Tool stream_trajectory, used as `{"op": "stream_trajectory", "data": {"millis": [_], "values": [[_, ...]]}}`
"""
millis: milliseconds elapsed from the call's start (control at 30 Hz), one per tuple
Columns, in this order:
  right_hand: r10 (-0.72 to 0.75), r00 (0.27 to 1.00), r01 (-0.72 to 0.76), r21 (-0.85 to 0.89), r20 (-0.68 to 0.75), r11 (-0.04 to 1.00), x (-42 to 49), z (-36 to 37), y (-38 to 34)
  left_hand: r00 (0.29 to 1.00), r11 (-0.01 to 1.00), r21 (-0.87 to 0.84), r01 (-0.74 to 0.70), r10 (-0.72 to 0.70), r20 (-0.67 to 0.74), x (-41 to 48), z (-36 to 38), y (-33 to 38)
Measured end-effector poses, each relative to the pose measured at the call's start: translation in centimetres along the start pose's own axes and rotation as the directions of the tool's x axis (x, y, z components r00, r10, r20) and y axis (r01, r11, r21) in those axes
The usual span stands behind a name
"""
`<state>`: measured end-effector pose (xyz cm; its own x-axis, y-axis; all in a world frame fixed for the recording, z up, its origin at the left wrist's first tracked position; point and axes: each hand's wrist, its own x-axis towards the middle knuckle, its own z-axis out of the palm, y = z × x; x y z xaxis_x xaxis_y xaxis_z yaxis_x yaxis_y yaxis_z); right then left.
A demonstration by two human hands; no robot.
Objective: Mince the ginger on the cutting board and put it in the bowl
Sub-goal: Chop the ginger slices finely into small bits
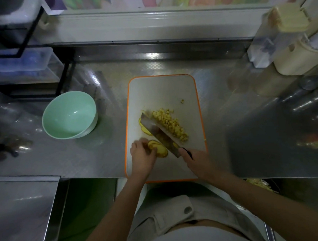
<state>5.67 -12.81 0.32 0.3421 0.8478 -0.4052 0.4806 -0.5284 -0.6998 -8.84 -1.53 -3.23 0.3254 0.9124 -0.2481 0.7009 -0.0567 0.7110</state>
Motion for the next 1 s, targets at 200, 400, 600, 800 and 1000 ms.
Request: {"op": "stream_trajectory", "data": {"millis": [200,400,600,800,1000], "values": [[-0.052,0.995,0.061,-0.12,0.08,0.991,0.6,-0.8,-1.2,0.997,0.995,-0.095,-0.025,0.017,-0.081,0.1,0.2,-0.4],[-0.032,0.986,0.068,-0.224,0.161,0.972,1.2,-1.2,-2.1,0.995,0.99,-0.124,0.066,-0.074,-0.062,0.5,0.5,-0.3],[0.066,0.975,-0.008,-0.262,0.214,0.965,1.3,-1.2,-2.6,0.99,0.979,-0.18,0.097,-0.114,-0.085,0.2,0.7,-0.1],[0.048,0.973,0.027,-0.316,0.226,0.948,1.3,-0.5,-3.1,0.993,0.973,-0.223,0.054,-0.075,-0.086,0.2,0.5,0.1],[0.118,0.972,-0.069,-0.234,0.201,0.97,1.7,0.6,-3.2,0.993,0.974,-0.225,0.035,-0.06,-0.105,0.3,0.6,0.2]]}}
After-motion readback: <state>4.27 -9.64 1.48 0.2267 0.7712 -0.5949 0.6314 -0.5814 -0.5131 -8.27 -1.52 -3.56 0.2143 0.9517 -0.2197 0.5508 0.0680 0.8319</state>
